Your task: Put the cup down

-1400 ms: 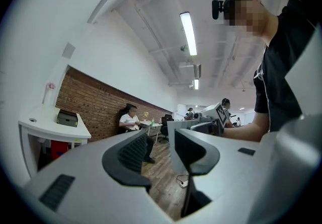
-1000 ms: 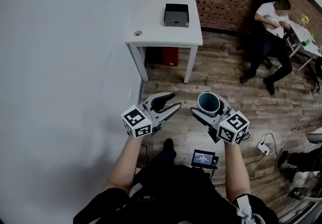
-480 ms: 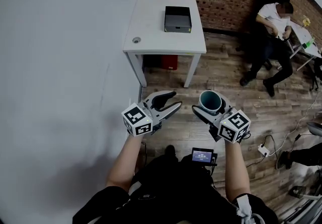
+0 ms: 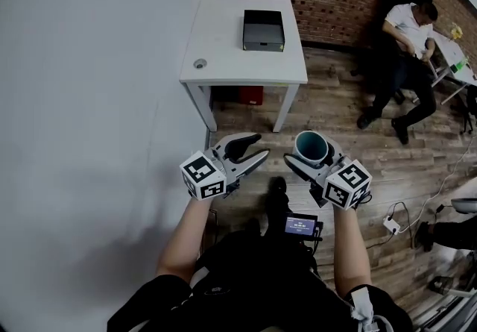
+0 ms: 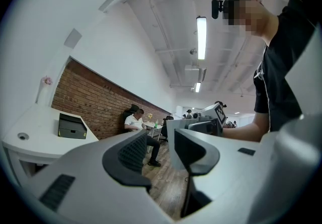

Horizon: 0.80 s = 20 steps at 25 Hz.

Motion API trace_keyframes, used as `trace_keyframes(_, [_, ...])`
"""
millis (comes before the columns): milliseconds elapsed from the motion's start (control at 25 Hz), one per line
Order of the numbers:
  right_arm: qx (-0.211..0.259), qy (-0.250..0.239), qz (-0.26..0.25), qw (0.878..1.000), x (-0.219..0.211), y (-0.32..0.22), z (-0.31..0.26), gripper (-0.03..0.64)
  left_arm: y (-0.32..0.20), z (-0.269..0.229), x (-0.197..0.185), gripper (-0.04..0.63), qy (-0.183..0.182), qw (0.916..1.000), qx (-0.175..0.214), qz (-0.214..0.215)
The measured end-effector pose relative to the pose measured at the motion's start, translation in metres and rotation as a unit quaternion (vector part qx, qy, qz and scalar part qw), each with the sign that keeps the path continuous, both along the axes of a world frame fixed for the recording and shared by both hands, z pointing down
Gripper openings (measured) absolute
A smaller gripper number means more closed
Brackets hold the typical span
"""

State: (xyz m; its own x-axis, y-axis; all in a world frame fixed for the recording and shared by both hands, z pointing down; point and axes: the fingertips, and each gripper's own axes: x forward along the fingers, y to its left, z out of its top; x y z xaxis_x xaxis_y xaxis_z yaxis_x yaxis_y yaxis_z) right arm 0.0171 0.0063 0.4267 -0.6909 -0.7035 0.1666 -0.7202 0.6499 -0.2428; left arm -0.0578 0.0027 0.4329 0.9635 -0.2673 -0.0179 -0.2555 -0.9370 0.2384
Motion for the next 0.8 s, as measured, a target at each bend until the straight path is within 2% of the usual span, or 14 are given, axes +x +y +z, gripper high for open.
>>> trace_keyframes(480, [0.001, -0.009, -0.027, 1.0, 0.016, -0.072, 0.01, 0.41, -0.062, 0.012, 0.027, 0.176, -0.009, 0.9999, -0.003, -0.011])
trace_keyframes(800, [0.01, -0.02, -0.043, 0.999, 0.045, -0.137, 0.004, 0.41, -0.128, 0.006, 0.058, 0.176, -0.007, 0.9997, 0.001, -0.024])
